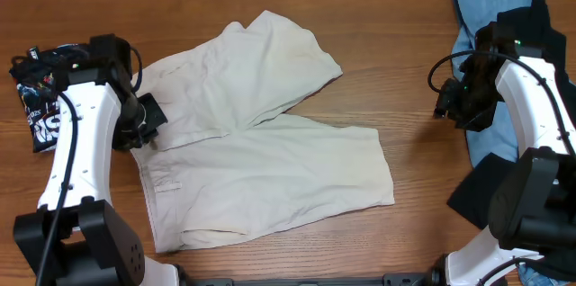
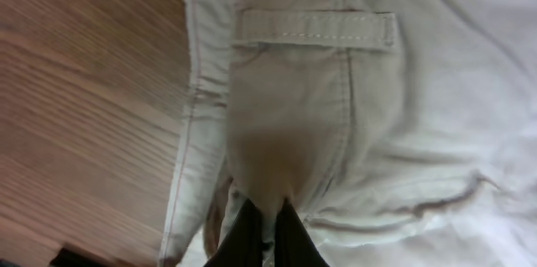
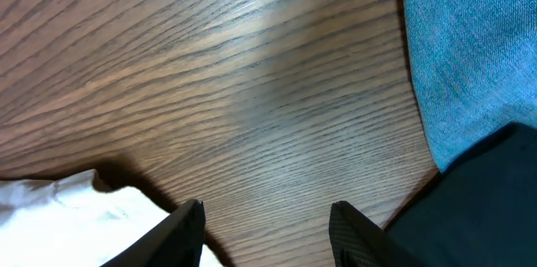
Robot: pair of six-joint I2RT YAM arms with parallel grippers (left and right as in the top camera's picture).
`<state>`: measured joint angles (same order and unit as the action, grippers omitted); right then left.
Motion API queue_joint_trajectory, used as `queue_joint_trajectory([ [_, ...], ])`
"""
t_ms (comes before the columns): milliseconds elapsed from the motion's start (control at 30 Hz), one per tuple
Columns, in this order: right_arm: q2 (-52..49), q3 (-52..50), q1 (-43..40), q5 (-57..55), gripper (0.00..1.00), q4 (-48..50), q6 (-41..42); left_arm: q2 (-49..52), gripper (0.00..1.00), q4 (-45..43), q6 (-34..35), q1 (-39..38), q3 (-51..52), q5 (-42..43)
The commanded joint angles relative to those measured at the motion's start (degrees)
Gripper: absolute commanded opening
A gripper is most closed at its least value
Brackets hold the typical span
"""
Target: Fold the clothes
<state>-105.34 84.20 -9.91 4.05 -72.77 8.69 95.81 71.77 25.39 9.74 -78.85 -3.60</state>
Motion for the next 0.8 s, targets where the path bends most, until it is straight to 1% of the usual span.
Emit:
queue_joint_trajectory([
  [0, 0.8, 0.6, 0.3, 0.1, 0.52, 0.3, -1.3, 0.9, 0.08, -1.7, 2.6, 0.1, 5.0, -6.0],
  [33, 0.8, 0.6, 0.3, 0.1, 0.52, 0.3, -1.5, 1.0, 0.10, -2.7, 2.6, 0.1, 6.3, -6.4],
  [133, 0.8, 0.6, 0.3, 0.1, 0.52, 0.4, -1.5, 1.6, 0.09, -4.2, 3.6, 0.1, 9.1, -8.2],
  [233, 0.8, 0.6, 0.5, 1.1, 0.60, 1.0, -1.7, 1.7, 0.12, -4.3, 4.7, 0.1, 9.6, -10.6],
  [300, 0.8, 0.6, 0.6, 6.1, 0.65, 2.4, -5.1, 1.7, 0.13, -4.8, 4.7, 0.1, 9.6, -10.8],
  [400, 0.8, 0.6, 1.5, 17.4, 0.70, 5.9, -11.2, 1.7, 0.13, -4.8, 6.3, 0.1, 9.6, -12.3],
  [433, 0.8, 0.6, 2.2, 19.3, 0.74, 7.5, -12.3, 1.7, 0.14, -4.8, 7.4, 0.1, 9.6, -13.1],
  [467, 0.7, 0.6, 2.8, 19.7, 0.76, 8.7, -12.4, 1.7, 0.17, -5.0, 8.1, 0.1, 9.6, -13.4],
  [533, 0.5, 0.6, 5.7, 19.7, 0.79, 12.8, -12.7, 1.7, 0.25, -6.5, 8.3, 0.1, 9.6, -13.1],
  [600, -0.1, 0.6, 8.1, 20.1, 0.84, 15.8, -14.5, 1.7, 0.30, -6.9, 8.3, 0.1, 9.6, -12.8],
  [667, -1.2, 0.6, 10.9, 20.0, 0.85, 19.5, -14.8, 1.7, 0.30, -7.1, 8.3, 0.1, 9.6, -10.9],
  [767, -3.4, 0.6, 14.5, 19.8, 0.85, 24.4, -14.7, 1.7, 0.30, -7.1, 8.0, 0.1, 9.6, -5.4],
])
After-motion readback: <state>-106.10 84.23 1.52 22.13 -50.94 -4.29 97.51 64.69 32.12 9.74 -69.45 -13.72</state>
